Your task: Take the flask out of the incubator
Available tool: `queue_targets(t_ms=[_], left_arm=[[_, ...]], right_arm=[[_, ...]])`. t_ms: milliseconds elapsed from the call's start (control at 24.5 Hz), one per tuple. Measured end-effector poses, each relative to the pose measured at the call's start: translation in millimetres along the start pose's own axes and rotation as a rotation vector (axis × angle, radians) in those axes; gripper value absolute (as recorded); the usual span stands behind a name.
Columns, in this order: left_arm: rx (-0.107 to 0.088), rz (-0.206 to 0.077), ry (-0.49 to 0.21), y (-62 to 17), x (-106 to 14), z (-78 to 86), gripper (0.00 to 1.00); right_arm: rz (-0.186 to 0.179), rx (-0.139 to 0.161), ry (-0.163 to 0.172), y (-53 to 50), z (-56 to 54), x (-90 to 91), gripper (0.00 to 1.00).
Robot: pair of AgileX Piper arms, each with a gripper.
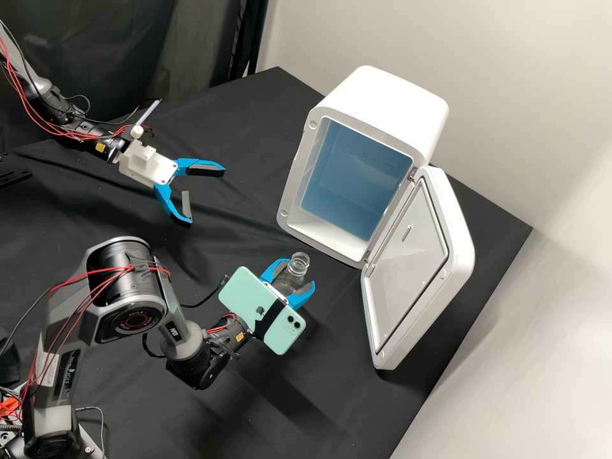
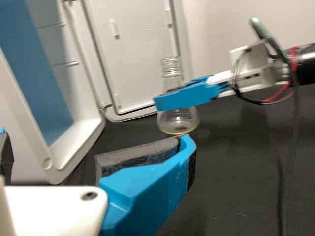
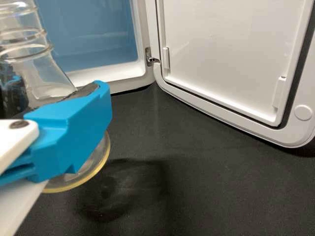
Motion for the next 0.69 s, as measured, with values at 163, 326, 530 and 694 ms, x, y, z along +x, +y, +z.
queue_targets(t_ms=[163,326,530,694], left_arm=[[-0.043,-0.008,-0.049,-1.2,2.2,14.0,1.00],[-0.115,-0.030,-0.088,-4.8,3.1,20.5,1.00],[-0.126,-0.049,-0.122,-11.3,1.3,29.9,1.00],[-0.144,-0.050,-0.141,-16.3,0.3,34.1,1.00]], right_arm=[[0.000,0.000,0.000,0.0,0.0,0.0,0.00],[0.000,0.000,0.000,0.0,0.0,0.0,0.00],[0.000,-0.001,0.000,0.2,0.2,-0.2,0.00],[0.000,-0.001,0.000,0.2,0.2,-0.2,0.00]])
